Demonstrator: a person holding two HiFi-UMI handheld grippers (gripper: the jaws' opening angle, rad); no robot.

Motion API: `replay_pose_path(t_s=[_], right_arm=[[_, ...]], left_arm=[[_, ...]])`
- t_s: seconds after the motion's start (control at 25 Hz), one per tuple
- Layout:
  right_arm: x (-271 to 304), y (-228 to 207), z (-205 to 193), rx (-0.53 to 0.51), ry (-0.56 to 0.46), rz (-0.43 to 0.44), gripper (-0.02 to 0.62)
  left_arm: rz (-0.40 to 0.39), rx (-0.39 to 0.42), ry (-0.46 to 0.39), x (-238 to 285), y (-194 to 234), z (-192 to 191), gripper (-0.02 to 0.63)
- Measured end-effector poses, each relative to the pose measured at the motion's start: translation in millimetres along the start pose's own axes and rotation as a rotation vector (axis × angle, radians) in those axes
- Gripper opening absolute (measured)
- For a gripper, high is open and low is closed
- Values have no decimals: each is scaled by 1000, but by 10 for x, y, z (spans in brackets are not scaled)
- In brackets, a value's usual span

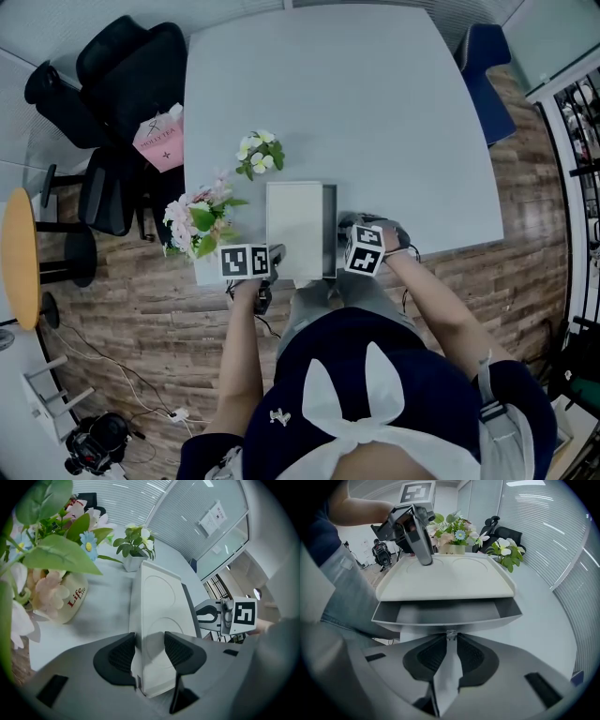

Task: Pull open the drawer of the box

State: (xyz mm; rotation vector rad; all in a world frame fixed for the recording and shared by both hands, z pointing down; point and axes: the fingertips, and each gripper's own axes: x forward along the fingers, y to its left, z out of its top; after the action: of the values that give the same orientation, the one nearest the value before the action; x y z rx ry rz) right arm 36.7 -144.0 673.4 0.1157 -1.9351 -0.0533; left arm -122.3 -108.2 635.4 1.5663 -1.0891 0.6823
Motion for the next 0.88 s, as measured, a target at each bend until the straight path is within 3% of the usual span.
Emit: replay_pose_path(t_s=[0.88], right_arm=[[-119,-52,-305,24,38,-26,72]], left_arm=[[-13,-4,-7,-12,-10,10,209]])
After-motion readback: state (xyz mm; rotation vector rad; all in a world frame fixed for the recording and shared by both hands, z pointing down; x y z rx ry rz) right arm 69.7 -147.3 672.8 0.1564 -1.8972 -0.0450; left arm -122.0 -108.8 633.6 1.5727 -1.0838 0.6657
